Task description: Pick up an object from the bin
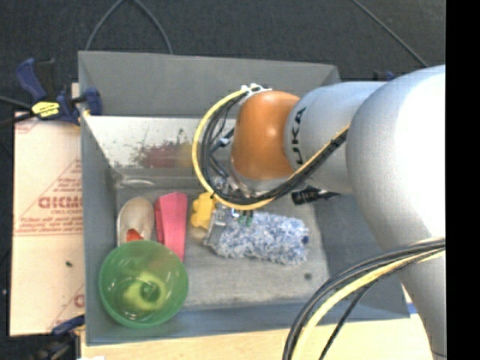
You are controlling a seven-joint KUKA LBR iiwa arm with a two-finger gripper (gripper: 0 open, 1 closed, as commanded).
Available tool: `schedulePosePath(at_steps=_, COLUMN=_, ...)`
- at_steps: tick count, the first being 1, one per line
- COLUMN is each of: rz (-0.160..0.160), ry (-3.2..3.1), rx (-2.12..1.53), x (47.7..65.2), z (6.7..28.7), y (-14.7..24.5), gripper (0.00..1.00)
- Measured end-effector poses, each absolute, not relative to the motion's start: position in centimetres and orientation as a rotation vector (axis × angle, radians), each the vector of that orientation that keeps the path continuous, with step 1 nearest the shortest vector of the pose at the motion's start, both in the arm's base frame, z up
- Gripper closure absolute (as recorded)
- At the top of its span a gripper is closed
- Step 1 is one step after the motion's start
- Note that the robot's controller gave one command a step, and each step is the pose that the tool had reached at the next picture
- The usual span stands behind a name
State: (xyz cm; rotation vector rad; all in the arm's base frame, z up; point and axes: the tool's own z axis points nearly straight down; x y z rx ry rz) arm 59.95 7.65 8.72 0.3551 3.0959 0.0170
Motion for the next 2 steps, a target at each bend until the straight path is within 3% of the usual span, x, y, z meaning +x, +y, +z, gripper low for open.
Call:
schedulePosePath(at_steps=1, rz=0.019, ry=3.089, rx=0.387, x=61.2, z=8.2, y=7.3, gripper=0.00)
schedulePosePath(at_steps=2, rz=0.017, ry=3.098, rx=0.298, x=58.9, z=10.0, y=6.9, gripper=1.00)
